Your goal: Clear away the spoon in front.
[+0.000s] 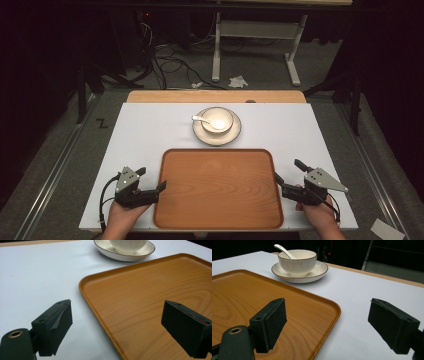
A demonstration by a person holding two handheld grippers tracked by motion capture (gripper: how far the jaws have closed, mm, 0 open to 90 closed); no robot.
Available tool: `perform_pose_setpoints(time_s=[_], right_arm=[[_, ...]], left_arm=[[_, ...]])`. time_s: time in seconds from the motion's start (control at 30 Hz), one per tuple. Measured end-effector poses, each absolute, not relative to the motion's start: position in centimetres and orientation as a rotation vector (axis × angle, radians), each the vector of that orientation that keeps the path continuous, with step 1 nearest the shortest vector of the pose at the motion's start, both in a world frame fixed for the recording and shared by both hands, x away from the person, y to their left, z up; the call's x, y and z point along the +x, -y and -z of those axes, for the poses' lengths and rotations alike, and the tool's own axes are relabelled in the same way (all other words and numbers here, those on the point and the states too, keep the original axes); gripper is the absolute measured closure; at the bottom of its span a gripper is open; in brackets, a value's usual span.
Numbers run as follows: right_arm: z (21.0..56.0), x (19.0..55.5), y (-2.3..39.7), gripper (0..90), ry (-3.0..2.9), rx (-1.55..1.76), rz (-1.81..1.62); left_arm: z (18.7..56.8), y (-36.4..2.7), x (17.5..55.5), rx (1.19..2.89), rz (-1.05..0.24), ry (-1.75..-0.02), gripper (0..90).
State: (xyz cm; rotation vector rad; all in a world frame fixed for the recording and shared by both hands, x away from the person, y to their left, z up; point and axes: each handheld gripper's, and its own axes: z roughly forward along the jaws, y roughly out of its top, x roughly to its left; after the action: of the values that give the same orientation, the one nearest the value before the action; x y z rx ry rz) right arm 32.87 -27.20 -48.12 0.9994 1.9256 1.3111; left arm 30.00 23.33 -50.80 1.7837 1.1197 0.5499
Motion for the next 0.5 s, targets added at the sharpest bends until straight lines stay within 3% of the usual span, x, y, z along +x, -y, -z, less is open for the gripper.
perform_pose_setpoints(time_s=[0.5], right_arm=[[48.17,32.95,27.24,16.4,-1.933,0.996,-1.314]], left_arm=[[50.72,-23.51,30.00,1.756,-0.534,-1.123,16.4]])
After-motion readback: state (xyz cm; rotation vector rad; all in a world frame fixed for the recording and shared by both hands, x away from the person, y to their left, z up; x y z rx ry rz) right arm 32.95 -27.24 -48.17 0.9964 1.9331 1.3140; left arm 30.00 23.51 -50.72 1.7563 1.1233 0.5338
